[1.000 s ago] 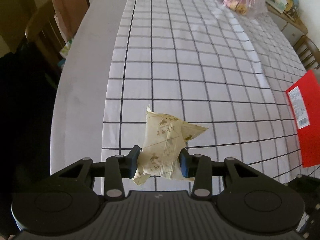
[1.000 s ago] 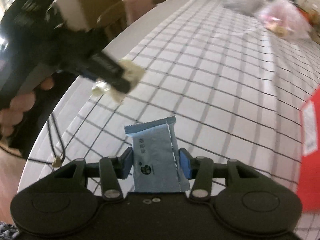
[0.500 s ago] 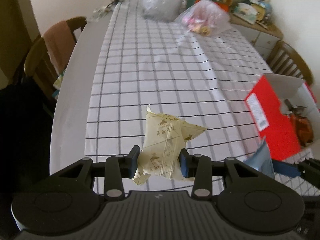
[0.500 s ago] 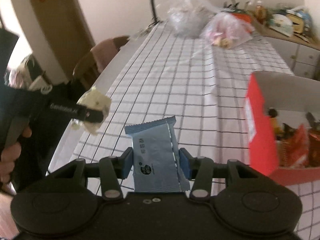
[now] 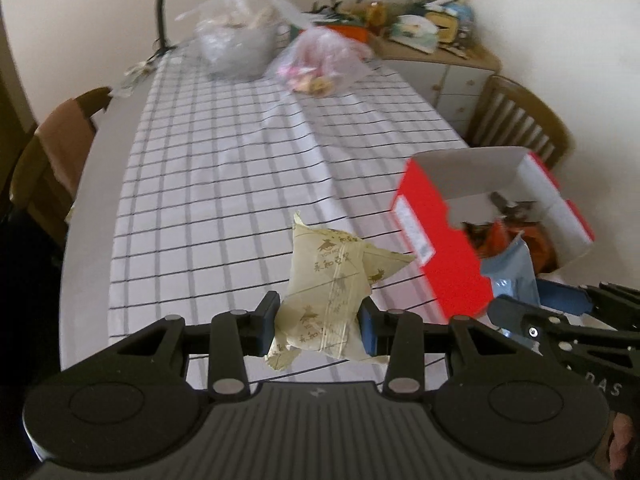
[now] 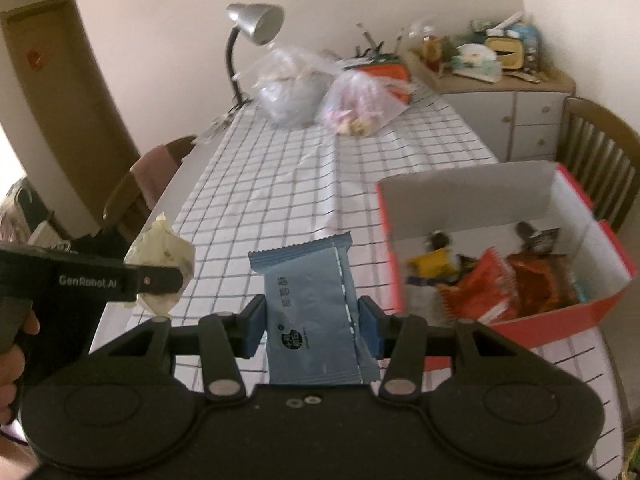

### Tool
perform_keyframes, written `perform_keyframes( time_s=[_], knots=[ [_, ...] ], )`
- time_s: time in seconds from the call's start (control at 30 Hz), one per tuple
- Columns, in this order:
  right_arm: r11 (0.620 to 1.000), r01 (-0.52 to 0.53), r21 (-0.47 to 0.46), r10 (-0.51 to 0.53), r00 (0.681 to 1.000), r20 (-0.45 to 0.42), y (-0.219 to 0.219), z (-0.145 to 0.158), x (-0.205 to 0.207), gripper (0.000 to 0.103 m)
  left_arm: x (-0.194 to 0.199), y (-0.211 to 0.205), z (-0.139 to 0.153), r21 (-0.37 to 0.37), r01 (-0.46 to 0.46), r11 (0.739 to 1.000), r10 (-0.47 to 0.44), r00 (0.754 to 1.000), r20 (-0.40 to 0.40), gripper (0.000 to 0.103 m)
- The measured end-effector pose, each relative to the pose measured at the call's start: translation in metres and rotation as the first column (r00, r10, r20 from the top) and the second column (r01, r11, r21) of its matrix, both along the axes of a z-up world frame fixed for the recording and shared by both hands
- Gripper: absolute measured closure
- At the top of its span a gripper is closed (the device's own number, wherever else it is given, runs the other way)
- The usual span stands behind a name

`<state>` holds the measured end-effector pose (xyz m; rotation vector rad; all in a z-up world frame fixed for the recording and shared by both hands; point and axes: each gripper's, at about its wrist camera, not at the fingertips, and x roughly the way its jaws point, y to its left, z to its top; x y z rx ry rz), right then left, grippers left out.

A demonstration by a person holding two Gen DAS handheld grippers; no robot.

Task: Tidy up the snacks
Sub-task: 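Carry both items over the red box and lower them inside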

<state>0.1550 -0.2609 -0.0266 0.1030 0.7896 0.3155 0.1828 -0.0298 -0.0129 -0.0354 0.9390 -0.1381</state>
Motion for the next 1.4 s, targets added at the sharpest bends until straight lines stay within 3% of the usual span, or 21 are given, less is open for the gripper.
perform_keyframes(
  time_s=[0.37, 0.83, 1.1, 1.4],
  knots=[
    [0.999, 0.043, -0.007, -0.043, 0.999, 0.029, -0.078, 0.010, 0.024, 0.056, 0.018, -0.088, 0.013, -0.005, 0.059, 0.998, -0.059, 0.998, 0.017, 0.063],
    [0.995, 0.085, -0.048, -0.086, 0.996, -0.022, -0.161, -0.008, 0.081, 0.056, 0.064, -0.178, -0.001, 0.025, 0.068, 0.997, -0.067, 0.997, -0.042, 0.063],
    [0.993, 0.089, -0.074, -0.096, 0.989, -0.108, -0.186, -0.032, 0.126, 0.056, 0.107, -0.211, -0.021, 0.057, 0.056, 0.997, -0.048, 0.991, -0.125, 0.063],
    [0.992, 0.033, -0.120, -0.055, 0.981, -0.188, -0.186, -0.058, 0.168, 0.056, 0.154, -0.229, -0.051, 0.102, 0.055, 0.993, -0.027, 0.967, -0.252, 0.063]
  ],
)
